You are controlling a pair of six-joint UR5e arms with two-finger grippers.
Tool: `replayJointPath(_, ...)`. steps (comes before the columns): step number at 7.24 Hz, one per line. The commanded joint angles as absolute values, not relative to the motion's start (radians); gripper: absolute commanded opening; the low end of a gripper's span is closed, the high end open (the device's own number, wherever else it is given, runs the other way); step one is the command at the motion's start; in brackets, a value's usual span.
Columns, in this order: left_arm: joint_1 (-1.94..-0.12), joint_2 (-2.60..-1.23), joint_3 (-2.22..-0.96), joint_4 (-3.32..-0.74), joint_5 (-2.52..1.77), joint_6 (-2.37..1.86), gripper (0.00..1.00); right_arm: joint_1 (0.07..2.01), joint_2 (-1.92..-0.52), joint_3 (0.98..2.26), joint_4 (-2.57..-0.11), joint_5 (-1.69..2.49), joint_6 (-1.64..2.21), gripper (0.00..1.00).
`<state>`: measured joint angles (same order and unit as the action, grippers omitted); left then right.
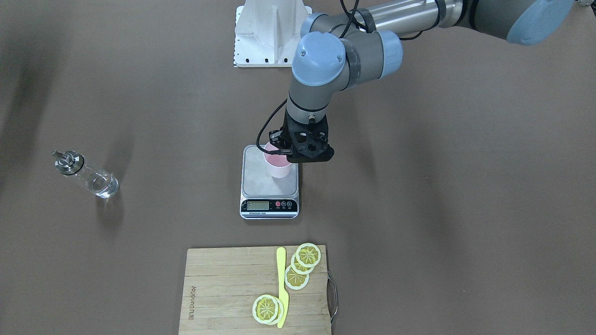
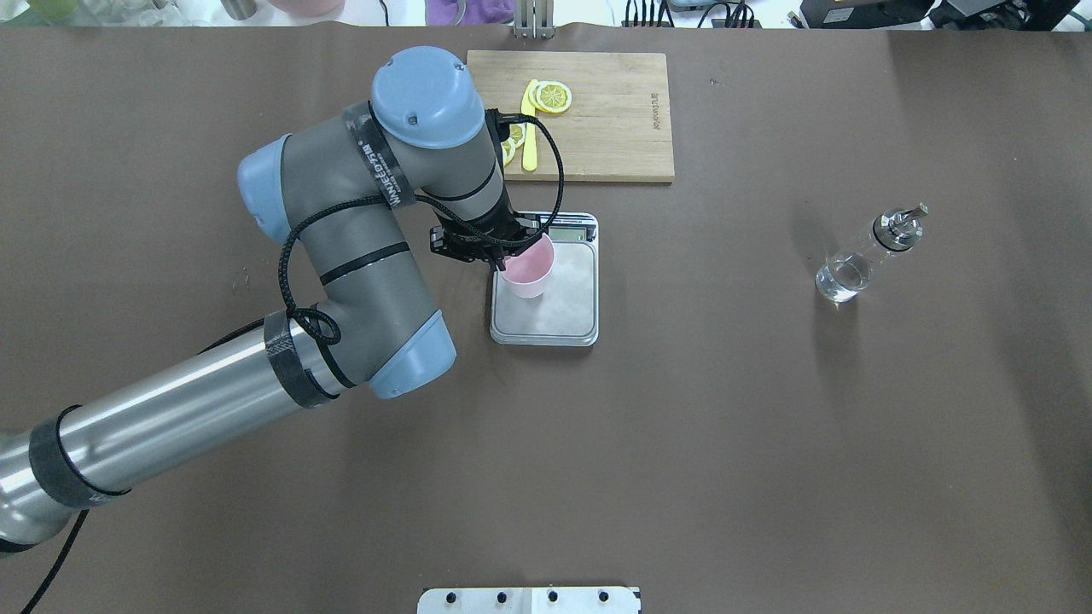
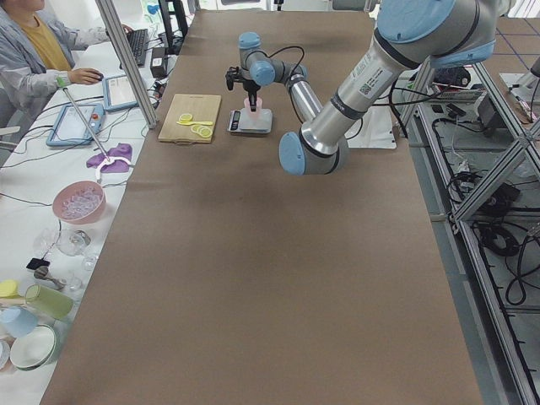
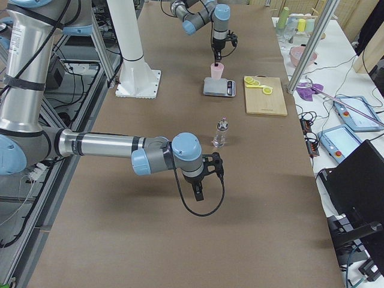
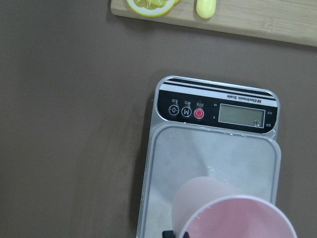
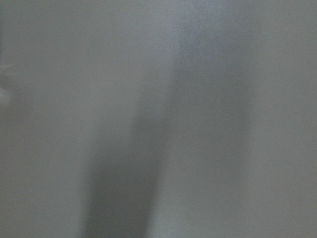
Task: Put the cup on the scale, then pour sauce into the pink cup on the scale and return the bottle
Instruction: 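Carry the pink cup with the left gripper onto the scale, then release the cup on the scale and lift the left gripper away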
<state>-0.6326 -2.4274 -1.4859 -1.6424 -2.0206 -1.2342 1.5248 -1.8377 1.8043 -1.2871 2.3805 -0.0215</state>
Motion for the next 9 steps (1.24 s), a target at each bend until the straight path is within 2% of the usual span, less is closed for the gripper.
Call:
replayJointPath(1,-0.615,-2.422,-1.471,-1.680,-2.020,-1.233,0.00,1.525,-1.838,1.805,-1.289,2.381,-0.021,1.00)
replayJointPath(6,-0.615,-2.454,-1.465,-1.660,-2.017,-1.241,0.00,1.522,-1.838,1.804,-1.289,2.381,-0.021,1.00)
replayJointPath(7,-0.615,-2.454,-1.462,-1.658,-2.010,-1.236,0.49,1.522,-1.838,1.804,-1.289,2.382,-0.021,1.00)
replayJointPath(8,-0.614,-2.456,-1.462,-1.658,-2.003,-1.236,0.61,1.522,-1.838,1.805,-1.289,2.382,-0.021,1.00)
replayJointPath(9,-0.612,-2.457,-1.463,-1.658,-2.003,-1.236,0.82,1.522,-1.838,1.804,-1.289,2.382,-0.021,1.00)
